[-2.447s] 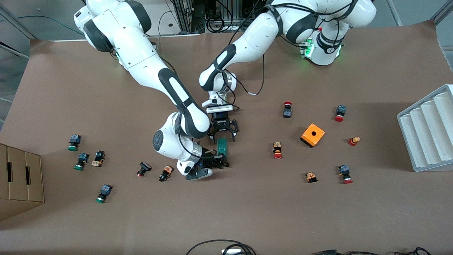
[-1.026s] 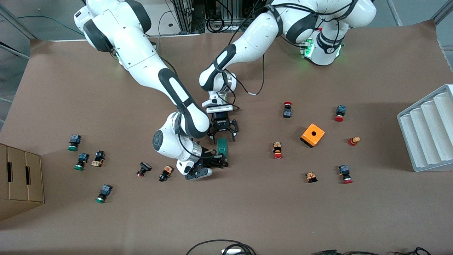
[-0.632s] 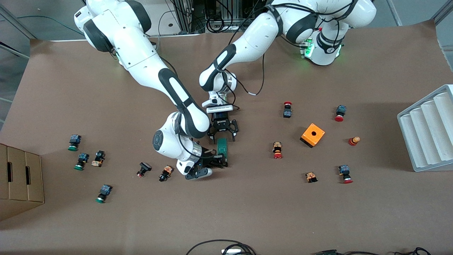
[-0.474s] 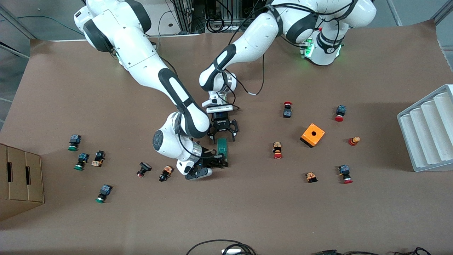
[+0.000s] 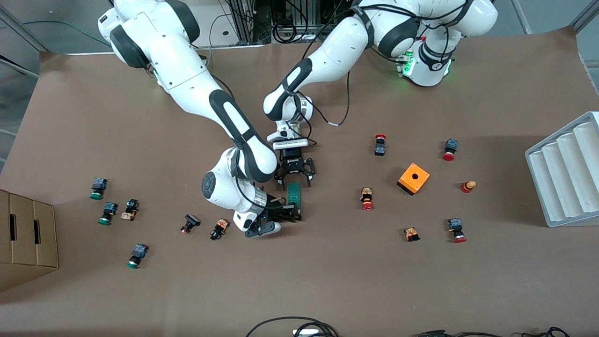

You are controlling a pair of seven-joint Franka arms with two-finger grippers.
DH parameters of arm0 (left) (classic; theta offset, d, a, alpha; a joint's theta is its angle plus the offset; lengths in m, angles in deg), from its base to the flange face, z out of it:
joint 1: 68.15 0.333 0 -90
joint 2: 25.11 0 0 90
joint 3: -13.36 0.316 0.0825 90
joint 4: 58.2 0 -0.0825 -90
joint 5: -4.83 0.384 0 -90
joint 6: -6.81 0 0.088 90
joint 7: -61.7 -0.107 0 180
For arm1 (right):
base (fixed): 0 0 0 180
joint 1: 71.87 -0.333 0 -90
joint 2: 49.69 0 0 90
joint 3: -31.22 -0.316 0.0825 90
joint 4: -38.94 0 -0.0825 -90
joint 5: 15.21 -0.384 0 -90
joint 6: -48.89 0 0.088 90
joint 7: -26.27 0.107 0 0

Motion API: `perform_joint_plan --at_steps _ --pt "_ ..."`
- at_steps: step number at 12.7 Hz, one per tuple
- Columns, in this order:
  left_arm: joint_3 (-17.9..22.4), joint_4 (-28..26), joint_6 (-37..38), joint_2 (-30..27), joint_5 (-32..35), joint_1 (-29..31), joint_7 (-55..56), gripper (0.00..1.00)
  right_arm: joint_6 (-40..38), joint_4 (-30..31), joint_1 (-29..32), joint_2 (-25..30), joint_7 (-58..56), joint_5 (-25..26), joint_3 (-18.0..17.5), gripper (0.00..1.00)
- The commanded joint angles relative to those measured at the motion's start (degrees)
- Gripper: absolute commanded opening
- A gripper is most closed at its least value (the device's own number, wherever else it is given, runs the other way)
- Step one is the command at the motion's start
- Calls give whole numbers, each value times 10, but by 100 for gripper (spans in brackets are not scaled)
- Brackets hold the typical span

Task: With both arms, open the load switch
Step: 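Close the right gripper on the white handle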

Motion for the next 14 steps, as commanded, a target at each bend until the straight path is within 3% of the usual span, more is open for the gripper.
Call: perform_joint_plan --at_steps 1,14 --pt "1 16 1 36 5 -12 21 100 7 15 -7 17 -11 -14 3 22" --pt "1 16 1 36 5 -12 21 100 7 17 -7 24 -10 -13 2 21"
